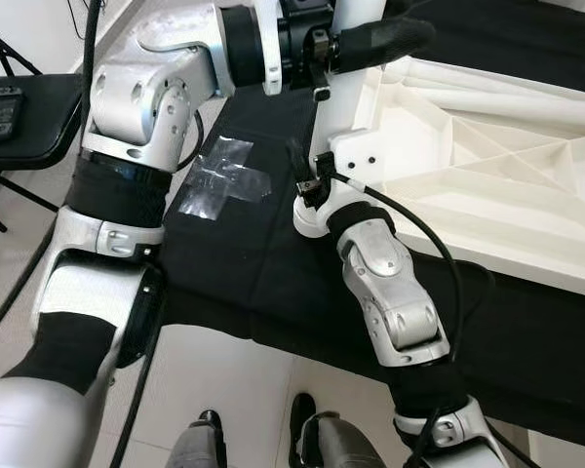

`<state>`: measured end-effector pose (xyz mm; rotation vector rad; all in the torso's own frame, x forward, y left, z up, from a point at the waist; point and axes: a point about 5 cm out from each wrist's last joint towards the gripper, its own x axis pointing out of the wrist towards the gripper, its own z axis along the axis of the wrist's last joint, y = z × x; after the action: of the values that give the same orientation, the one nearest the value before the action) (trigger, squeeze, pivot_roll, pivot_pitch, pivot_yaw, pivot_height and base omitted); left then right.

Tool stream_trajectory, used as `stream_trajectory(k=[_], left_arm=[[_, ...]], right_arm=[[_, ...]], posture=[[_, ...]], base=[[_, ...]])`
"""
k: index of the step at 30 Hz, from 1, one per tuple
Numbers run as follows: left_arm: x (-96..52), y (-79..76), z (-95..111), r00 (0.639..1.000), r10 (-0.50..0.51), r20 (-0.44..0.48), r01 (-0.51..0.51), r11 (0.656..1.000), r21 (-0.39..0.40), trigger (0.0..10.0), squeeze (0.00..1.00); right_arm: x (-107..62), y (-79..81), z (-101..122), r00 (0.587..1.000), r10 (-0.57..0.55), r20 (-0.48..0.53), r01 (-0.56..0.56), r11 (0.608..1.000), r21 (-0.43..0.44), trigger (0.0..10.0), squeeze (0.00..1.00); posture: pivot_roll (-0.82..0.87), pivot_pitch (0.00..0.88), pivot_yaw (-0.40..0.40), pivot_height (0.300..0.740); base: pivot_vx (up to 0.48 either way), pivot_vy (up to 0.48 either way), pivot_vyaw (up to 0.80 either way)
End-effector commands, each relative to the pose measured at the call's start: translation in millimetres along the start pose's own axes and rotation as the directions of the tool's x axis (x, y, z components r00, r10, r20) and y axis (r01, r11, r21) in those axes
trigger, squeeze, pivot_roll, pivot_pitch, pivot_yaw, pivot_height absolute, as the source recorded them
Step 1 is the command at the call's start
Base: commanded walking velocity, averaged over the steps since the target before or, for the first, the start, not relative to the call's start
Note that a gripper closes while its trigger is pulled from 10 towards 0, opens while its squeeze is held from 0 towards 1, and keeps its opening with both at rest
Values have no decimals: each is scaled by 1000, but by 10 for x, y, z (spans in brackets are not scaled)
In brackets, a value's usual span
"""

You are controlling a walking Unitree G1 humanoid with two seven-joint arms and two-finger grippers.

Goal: Building children table

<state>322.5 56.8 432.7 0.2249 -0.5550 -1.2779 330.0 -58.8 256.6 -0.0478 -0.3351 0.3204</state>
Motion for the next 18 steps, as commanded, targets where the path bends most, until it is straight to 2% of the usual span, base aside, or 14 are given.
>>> stream_trajectory(k=[1, 6, 7, 8, 9, 10, 11, 15, 16, 17, 18], left_arm=[[25, 2, 15, 1000, 10, 16, -10, 1000, 3, 0, 0], [61, -15, 18, 999, -3, 37, 4, 1000, -28, 0, 0], [64, -22, 9, 999, -6, 32, 7, 1000, -28, 0, 0], [64, -22, 9, 999, -6, 32, 7, 1000, -28, 0, 0], [69, -38, -10, 1000, -13, 21, 13, 1000, -23, 0, 0], [69, -38, -10, 1000, -13, 21, 13, 1000, -23, 0, 0], [77, -54, -18, 1000, -21, 15, 21, 999, -23, 0, 0], [84, -63, -14, 999, -31, 12, 31, 999, -24, 0, 0], [84, -63, -14, 999, -31, 12, 31, 999, -24, 0, 0], [90, -68, -11, 999, -36, 11, 37, 999, -24, 0, 0], [94, -72, -10, 999, -41, 10, 41, 999, -24, 0, 0]], right_arm=[[-109, 98, -525, 970, 49, -237, -43, 999, 30, 10000, 0], [-99, 88, -524, 970, 51, -237, -48, 999, 18, 10000, 0], [-91, 92, -519, 970, 70, -232, -67, 998, 20, 10000, 529], [-91, 92, -519, 970, 70, -232, -67, 998, 20, 10000, 529], [-58, 85, -476, 972, 114, -203, -109, 993, 36, 10000, 1000], [-58, 85, -476, 972, 114, -203, -109, 993, 36, 10000, 1000], [-5, 84, -387, 972, 186, -146, -175, 981, 84, 10000, 1000], [77, 43, -230, 953, 296, -68, -289, 952, 98, 10000, 1000], [77, 43, -230, 953, 296, -68, -289, 952, 98, 10000, 1000], [141, -24, -153, 938, 343, -44, -339, 937, 82, 10000, 475], [190, -78, -97, 926, 376, -30, -373, 925, 73, 10000, 365]], posture=[[137, 320, -44, 740], [137, 322, -45, 740], [137, 322, -45, 740], [137, 322, -45, 740], [140, 324, -43, 740], [140, 324, -43, 740], [142, 324, -44, 740], [145, 326, -39, 740], [145, 326, -39, 740], [146, 328, -37, 740], [145, 329, -37, 740]], base=[[0, 0, 0], [0, 0, 0], [0, 0, 0], [0, 0, 0], [0, 0, 0], [0, 0, 0], [0, 0, 0], [0, 0, 0], [0, 0, 0], [0, 0, 0], [0, 0, 0]])
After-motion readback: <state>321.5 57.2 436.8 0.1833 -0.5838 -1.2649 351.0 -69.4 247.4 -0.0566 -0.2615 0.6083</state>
